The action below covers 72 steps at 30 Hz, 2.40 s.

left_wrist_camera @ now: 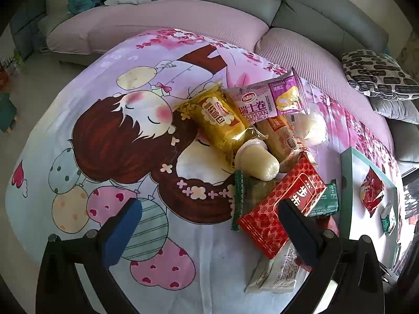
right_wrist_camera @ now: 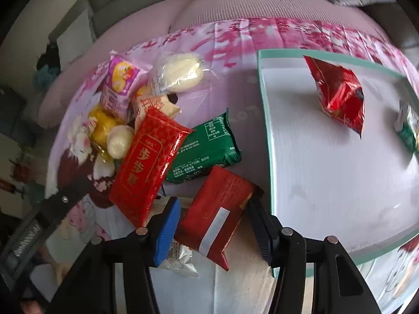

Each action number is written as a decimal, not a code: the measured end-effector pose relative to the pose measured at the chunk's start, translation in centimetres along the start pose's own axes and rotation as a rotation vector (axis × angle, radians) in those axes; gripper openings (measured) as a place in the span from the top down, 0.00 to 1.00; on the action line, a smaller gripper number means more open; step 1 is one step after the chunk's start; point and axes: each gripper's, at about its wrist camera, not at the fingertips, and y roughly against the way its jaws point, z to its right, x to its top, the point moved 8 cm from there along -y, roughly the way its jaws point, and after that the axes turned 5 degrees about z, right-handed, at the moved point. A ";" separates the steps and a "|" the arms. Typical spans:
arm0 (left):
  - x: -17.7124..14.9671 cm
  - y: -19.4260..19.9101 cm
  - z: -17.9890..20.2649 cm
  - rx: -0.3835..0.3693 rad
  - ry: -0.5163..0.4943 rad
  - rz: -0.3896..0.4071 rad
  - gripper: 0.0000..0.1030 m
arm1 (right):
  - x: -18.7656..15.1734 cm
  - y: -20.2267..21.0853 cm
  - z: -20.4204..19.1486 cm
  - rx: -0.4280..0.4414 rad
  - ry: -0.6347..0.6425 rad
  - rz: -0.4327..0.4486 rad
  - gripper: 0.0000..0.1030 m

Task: Organize snacks

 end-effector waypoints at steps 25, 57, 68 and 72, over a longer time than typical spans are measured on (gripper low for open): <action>0.1 -1.1 5.1 -0.132 -0.142 -0.027 0.00 | -0.6 -1.3 1.0 0.053 0.099 -0.020 0.59; -1.2 -4.9 7.4 -0.091 -0.253 -0.135 0.43 | -1.6 -1.5 0.4 0.049 0.136 -0.041 0.59; -1.6 -4.8 8.4 -0.043 -0.308 -0.119 0.44 | -2.1 -1.8 -0.4 0.033 0.161 -0.037 0.59; -1.4 -4.5 8.5 -0.045 -0.298 -0.114 0.46 | -2.1 -1.7 -0.4 0.039 0.158 -0.036 0.59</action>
